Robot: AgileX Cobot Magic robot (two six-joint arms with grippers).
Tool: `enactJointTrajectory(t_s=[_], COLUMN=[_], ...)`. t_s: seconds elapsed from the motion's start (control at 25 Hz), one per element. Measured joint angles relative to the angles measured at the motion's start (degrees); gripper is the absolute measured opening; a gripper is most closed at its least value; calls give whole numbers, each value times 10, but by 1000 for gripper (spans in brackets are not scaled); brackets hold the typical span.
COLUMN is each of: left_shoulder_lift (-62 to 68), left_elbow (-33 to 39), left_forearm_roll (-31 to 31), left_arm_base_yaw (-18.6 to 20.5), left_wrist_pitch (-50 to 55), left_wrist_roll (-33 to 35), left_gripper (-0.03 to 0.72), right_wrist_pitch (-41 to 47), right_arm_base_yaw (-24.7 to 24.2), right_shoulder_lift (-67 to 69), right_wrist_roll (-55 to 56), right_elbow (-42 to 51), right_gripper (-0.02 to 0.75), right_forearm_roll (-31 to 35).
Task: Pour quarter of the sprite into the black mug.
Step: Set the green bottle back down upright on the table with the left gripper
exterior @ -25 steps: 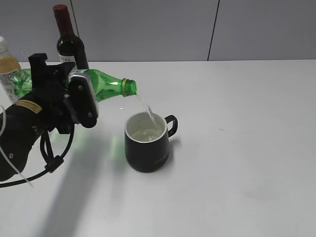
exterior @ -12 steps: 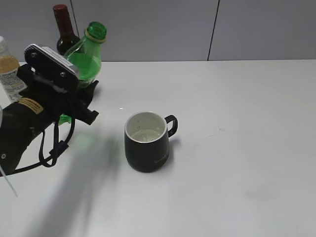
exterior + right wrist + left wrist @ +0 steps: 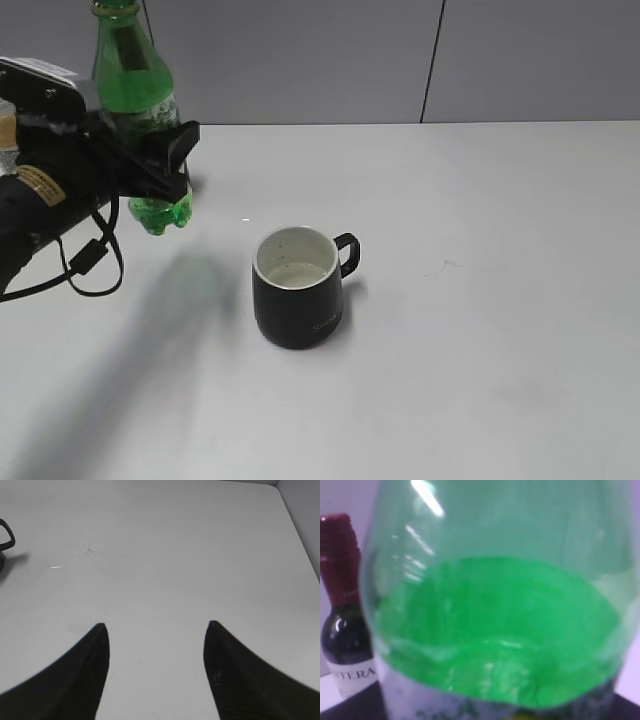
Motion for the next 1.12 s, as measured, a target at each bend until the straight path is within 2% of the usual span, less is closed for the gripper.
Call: enactJointTrajectory(t_s=[0.24,0.52,0.84,1.12], left_shoulder_lift=[47,114,176,222], left_elbow=[-59,-162,-251,-290], left_forearm_roll=[54,101,112,113], left_arm_base_yaw=[6,6,1,-20], left_wrist_pitch=[-6,5,47,57], left_wrist_roll=[-41,-48,-65,-70], left_gripper=[465,465,465,465], right_wrist_pitch=[0,0,0,0], right_arm_base_yaw=[0,0,0,0], right_shoulder_lift=[0,0,0,0], right_wrist_roll=[0,0,0,0], right_elbow=[0,0,0,0], right_gripper=[457,457,457,457], right_forearm_roll=[0,0,0,0])
